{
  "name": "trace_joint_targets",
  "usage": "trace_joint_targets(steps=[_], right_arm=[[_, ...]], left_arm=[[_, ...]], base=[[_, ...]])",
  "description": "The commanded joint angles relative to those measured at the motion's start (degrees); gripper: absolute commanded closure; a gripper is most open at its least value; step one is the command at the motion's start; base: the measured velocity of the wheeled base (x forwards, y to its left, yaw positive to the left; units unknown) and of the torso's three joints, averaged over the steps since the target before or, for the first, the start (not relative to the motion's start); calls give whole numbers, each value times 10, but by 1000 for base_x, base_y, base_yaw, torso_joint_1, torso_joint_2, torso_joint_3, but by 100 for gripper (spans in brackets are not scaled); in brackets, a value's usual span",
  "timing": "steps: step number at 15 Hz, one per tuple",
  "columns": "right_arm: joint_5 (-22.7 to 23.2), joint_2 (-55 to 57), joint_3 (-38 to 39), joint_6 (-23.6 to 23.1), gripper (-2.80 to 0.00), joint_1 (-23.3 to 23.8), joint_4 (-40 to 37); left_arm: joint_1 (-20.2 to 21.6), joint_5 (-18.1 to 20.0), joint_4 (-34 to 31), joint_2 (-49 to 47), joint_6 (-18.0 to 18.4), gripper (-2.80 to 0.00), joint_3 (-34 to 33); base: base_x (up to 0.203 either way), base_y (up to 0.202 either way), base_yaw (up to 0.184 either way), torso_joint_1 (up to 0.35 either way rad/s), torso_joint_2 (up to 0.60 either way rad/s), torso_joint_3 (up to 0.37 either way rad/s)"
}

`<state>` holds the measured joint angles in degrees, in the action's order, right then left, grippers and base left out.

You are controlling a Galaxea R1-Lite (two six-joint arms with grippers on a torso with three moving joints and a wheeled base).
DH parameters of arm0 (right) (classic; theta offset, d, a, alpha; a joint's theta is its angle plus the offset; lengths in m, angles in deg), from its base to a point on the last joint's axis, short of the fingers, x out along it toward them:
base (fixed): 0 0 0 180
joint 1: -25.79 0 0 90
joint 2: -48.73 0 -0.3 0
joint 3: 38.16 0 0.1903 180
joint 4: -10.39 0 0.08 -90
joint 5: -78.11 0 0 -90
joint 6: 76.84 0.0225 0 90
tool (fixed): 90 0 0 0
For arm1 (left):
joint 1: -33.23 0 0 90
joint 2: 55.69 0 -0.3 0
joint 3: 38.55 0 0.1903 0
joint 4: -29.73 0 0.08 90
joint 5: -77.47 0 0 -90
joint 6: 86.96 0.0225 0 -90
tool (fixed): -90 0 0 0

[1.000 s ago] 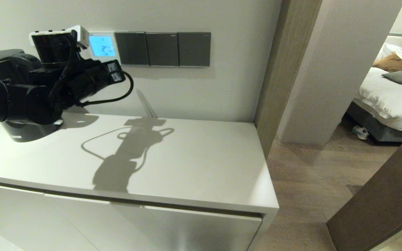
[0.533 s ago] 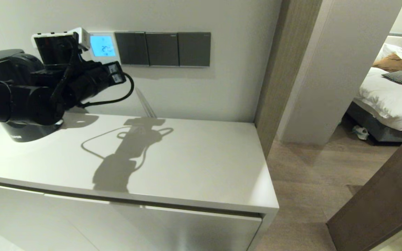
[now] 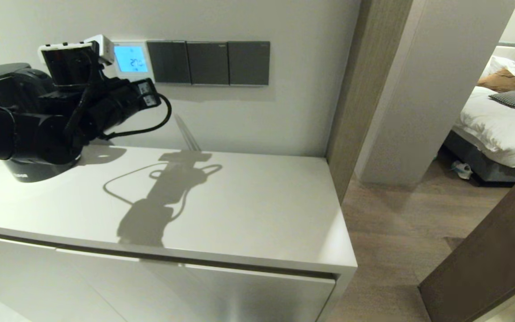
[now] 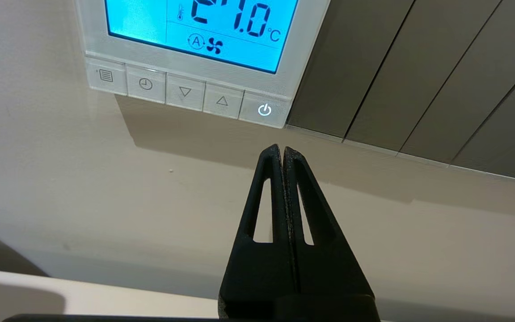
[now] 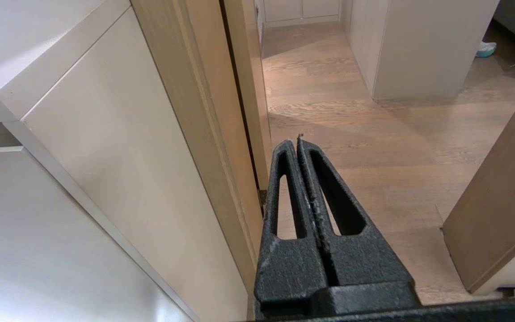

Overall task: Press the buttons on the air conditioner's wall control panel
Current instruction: Turn off the central air conditioner

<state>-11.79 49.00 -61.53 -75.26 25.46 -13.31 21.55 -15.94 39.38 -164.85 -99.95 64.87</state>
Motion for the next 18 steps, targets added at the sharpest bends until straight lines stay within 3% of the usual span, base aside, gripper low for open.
trace_joint_targets(steps=[1,4,7,18], right_arm=[[0,1,1,0,0,0,0],[0,1,1,0,0,0,0],[0,1,1,0,0,0,0],[1,1,1,0,0,0,0]], left_arm=[[0,-1,3,4,-1,0,-2],[0,1,19,4,12,0,-13],[0,1,64,-11,53,0,-27],[10,-4,65,-33,53,0,3]], base=[[0,0,0,0,0,0],[0,0,0,0,0,0],[0,0,0,0,0,0],[0,0,0,0,0,0]])
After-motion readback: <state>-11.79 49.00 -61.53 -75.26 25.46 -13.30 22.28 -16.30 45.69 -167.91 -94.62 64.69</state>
